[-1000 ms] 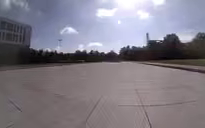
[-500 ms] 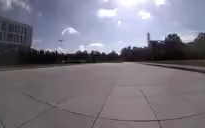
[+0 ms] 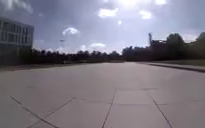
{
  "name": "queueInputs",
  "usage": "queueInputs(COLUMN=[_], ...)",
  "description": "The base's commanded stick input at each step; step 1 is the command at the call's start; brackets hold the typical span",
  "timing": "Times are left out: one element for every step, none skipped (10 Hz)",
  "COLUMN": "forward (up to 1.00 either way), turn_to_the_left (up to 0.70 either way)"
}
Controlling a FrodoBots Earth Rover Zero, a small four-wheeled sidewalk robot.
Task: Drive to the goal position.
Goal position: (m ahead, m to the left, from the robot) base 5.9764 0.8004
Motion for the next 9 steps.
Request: queueInputs(forward=[0.70, 0.70, 0.70, 0.70, 0.70, 0.70, 0.70, 0.70, 0.70], turn_to_the_left=[-0.19, -0.28, -0.28, -0.24, -0.14, -0.03, 0.00, 0.00, 0.00])
